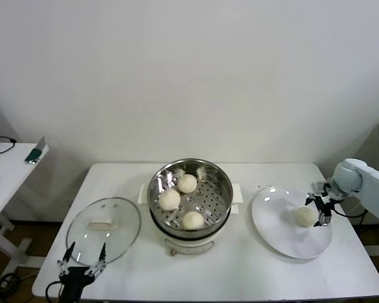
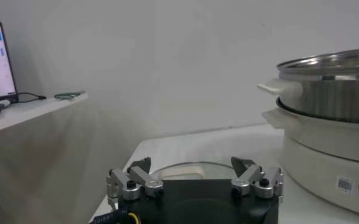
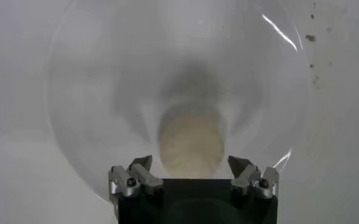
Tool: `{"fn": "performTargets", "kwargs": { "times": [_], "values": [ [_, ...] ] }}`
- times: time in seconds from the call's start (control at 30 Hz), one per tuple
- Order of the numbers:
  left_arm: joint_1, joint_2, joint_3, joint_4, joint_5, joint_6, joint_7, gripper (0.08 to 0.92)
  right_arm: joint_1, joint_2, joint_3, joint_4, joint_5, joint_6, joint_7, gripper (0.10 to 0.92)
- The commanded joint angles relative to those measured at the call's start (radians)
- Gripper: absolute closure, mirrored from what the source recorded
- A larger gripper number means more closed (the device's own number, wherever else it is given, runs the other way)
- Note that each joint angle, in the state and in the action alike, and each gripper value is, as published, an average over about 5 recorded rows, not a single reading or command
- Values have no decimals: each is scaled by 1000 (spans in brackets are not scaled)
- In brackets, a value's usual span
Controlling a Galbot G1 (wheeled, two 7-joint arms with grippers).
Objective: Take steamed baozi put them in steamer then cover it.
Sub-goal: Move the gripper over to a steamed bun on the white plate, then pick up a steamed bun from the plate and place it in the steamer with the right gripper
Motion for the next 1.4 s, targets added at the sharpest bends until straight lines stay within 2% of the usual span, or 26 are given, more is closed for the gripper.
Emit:
{"fn": "performTargets", "kwargs": {
  "times": [0.03, 0.13, 0.33, 0.5, 0.77, 0.97, 1.2, 1.4],
  "values": [
    [0, 1, 0, 0, 0, 0, 0, 177, -50, 29, 57, -45, 1, -11, 10, 203],
    [1, 0, 0, 0, 1, 1, -1, 177, -51, 33, 61, -45, 12, -16, 9, 211],
    [-1, 0, 0, 1, 1, 1, -1, 177, -33, 30, 48, -25, 52, -35, 1, 324],
    [-2, -1, 0, 1, 0, 0, -2, 177, 95, 1, -41, 37, 114, -53, -1, 362],
    [-5, 0, -1, 0, -2, 0, -2, 177, 726, 25, -520, 290, 432, -123, -12, 369],
    [-14, 2, 6, 1, -1, 5, -1, 177, 996, 160, -612, 448, 606, -207, 1, 364],
    [-25, 4, 12, 5, -2, 11, -1, 177, 972, 295, -515, 589, 743, -308, 82, 364],
    [-25, 9, 10, 5, -7, 11, -1, 177, 847, 379, -490, 621, 727, -352, 139, 364]
  ]
}}
